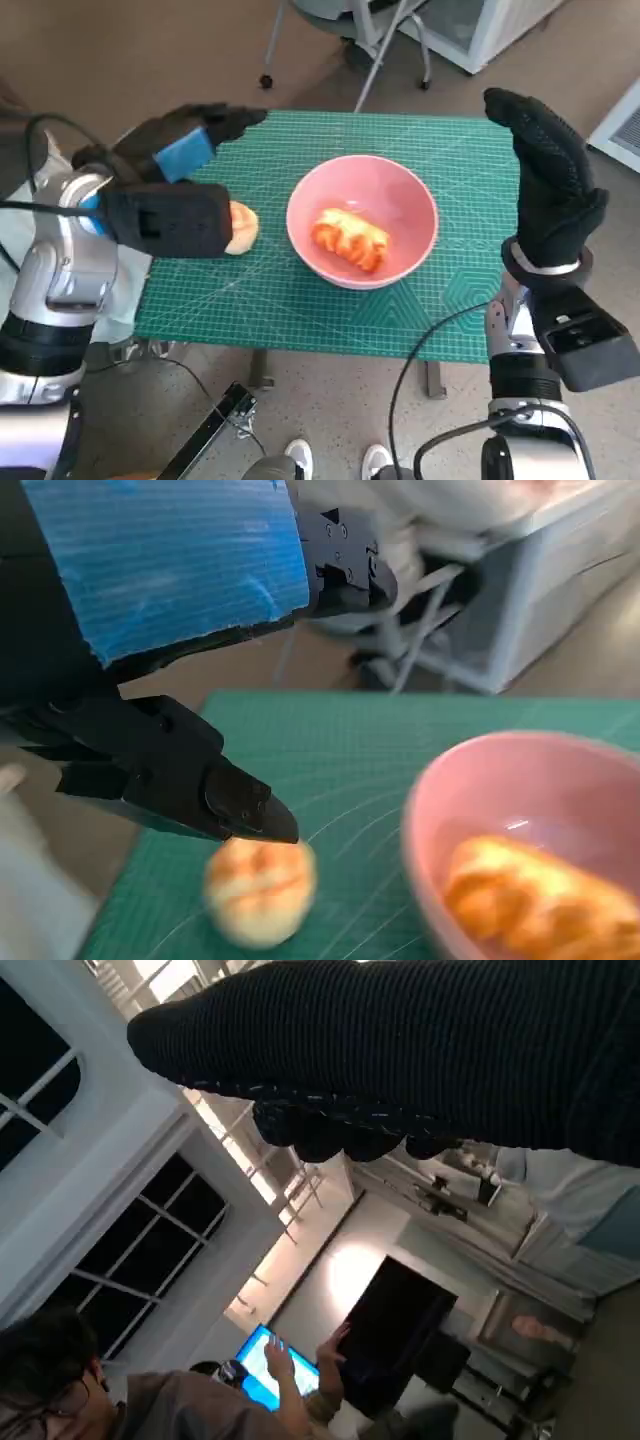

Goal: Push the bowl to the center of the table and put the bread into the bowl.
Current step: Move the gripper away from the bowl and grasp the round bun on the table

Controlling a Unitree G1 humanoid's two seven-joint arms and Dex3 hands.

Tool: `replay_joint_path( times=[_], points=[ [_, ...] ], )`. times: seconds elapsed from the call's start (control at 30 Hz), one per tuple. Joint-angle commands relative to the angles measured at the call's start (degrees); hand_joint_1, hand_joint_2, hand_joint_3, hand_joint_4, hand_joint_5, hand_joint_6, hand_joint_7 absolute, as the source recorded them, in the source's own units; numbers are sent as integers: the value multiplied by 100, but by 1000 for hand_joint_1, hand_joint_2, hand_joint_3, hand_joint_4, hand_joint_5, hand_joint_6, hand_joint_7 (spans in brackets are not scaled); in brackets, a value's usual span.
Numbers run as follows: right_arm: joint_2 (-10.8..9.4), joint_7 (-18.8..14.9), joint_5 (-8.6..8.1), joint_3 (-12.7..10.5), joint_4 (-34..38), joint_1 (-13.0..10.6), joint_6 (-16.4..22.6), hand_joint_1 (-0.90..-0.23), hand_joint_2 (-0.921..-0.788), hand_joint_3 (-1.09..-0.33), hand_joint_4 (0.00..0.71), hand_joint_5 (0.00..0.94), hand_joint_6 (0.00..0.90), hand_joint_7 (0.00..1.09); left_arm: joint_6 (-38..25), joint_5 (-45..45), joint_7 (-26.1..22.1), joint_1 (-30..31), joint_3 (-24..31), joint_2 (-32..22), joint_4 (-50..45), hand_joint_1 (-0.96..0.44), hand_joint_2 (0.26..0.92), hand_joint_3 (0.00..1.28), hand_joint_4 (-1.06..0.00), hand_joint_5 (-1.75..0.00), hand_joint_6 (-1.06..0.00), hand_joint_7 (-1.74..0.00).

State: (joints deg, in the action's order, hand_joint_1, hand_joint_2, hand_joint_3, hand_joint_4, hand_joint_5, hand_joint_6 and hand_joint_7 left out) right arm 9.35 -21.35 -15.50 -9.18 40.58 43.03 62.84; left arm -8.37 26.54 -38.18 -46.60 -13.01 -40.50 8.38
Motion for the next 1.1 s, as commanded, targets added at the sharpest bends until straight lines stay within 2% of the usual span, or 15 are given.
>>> replay_joint_path(
  times=[0.03,0.13,0.4,0.77,1.1],
  points=[
    [28,14,96,-13,24,-141,-48,-586,-921,-720,349,0,13,834,90,90,112,-59,-76,25,498,-194,706,2,1,1,-115,-59],
    [66,93,244,-27,44,-147,-43,-586,-921,-720,349,1,13,835,205,277,374,-152,-275,128,1531,-199,711,4,1,1,-111,-53],
    [79,146,347,-44,29,-140,-56,-588,-921,-719,350,1,14,833,495,577,837,-600,-710,555,3131,-200,717,6,1,1,-110,-44],
    [110,120,323,-7,0,-163,-59,-593,-921,-718,351,1,16,830,1019,963,1389,-1212,-1270,1243,5223,-235,720,6,1,1,-112,-32],
    [161,88,301,1,-35,-195,-77,-592,-921,-720,353,2,16,831,1286,1095,1831,-1502,-1526,1724,6323,-282,724,5,1,1,-123,-26]
  ],
)
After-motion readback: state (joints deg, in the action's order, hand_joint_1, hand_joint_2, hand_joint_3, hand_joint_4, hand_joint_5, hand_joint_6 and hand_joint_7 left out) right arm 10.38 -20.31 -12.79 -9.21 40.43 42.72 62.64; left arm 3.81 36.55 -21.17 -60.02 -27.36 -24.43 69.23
